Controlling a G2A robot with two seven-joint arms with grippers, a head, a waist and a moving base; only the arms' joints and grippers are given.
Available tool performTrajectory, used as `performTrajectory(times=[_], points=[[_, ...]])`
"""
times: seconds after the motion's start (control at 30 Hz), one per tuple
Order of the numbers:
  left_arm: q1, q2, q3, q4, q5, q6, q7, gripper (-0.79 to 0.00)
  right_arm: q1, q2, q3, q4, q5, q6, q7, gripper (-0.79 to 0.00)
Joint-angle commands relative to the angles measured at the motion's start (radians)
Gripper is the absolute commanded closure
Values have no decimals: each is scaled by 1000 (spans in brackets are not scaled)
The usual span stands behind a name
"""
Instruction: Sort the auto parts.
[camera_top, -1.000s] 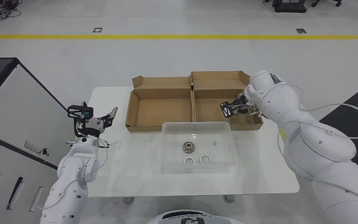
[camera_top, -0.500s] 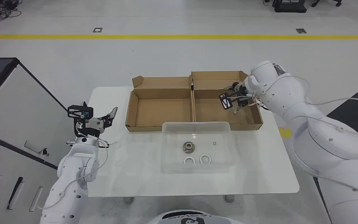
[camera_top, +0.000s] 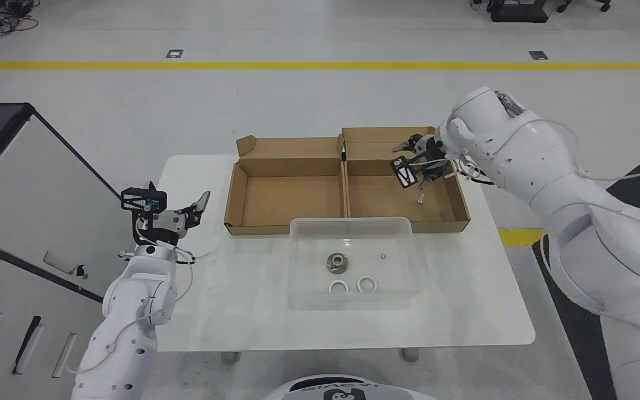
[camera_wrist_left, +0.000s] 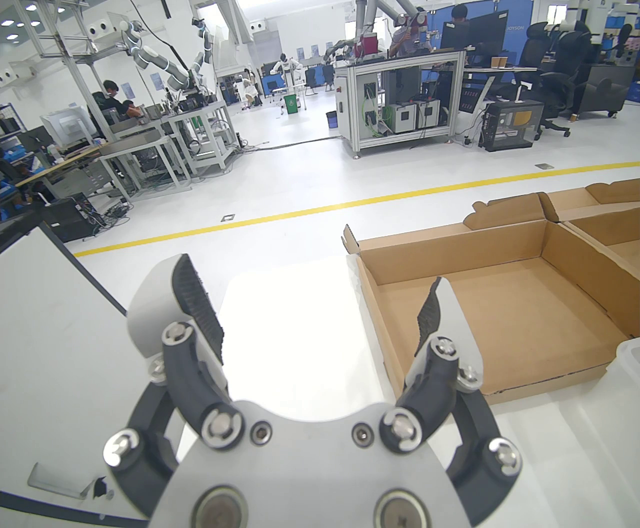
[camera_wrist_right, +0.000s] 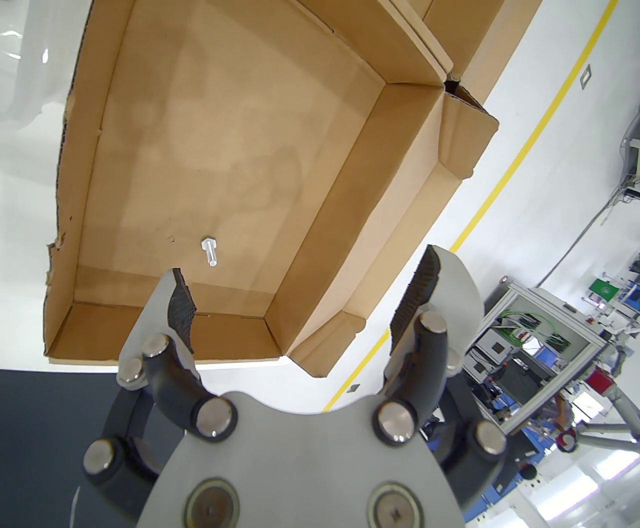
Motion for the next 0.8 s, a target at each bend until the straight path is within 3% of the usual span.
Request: performTrajectory(times=[0.0, 0.27, 0.77], points=[[0, 0, 0, 0, 0, 0, 0, -785, -7, 31, 12, -69, 7, -5, 27, -785], [0, 0, 0, 0, 0, 0, 0, -785, -29, 161, 15, -341, 103, -5, 151, -785], [0, 0, 0, 0, 0, 0, 0, -785, -18, 398, -42, -850, 470, -5, 512, -785]])
